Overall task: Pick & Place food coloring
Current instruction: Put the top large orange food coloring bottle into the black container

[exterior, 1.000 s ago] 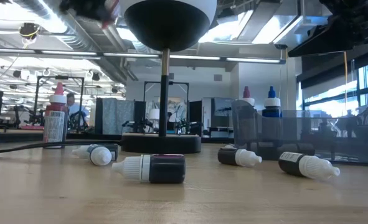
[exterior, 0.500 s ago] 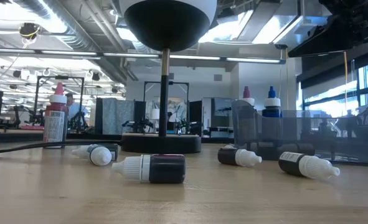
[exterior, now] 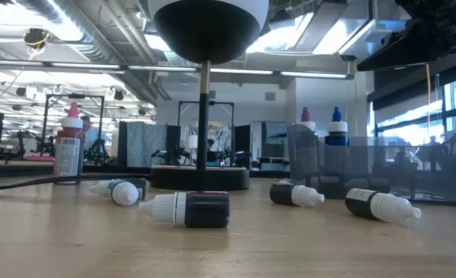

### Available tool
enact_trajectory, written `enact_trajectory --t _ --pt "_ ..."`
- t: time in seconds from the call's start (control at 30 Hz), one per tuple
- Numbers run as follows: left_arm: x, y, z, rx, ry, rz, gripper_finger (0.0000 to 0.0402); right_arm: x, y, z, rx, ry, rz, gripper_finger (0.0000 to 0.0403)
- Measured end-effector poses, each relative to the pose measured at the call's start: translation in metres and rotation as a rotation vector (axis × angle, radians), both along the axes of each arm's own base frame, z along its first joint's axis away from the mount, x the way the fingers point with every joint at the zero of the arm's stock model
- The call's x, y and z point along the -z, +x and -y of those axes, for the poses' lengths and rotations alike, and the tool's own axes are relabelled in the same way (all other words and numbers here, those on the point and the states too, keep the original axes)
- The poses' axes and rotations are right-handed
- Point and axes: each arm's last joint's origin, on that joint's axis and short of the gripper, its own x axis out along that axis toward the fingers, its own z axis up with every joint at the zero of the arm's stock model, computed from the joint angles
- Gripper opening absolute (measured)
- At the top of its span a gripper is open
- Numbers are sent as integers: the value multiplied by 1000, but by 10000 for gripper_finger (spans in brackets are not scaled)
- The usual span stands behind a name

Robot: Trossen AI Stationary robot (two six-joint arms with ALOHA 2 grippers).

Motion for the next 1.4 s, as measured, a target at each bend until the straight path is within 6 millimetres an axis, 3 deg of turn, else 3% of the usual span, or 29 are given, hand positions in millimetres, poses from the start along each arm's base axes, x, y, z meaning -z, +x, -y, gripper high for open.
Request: enact_trajectory --t 0.3,0.57,0.77,1.1,1.27,1.4 --pt "43 27 50 53 253 -234 121 0 0 0 1 2 0 152" --pt "86 47 83 51 644 -460 124 0 0 0 1 1 -1 152" --pt "114 64 89 12 863 -603 125 0 0 0 13 32 6 152" --pt "152 89 86 58 1078 -706 130 2 5 -5 98 524 81 152" --pt "168 97 86 125 1112 -710 138 21 19 -10 104 580 116 152" --pt "180 103 84 118 1122 -746 139 33 30 -16 6 614 135 152"
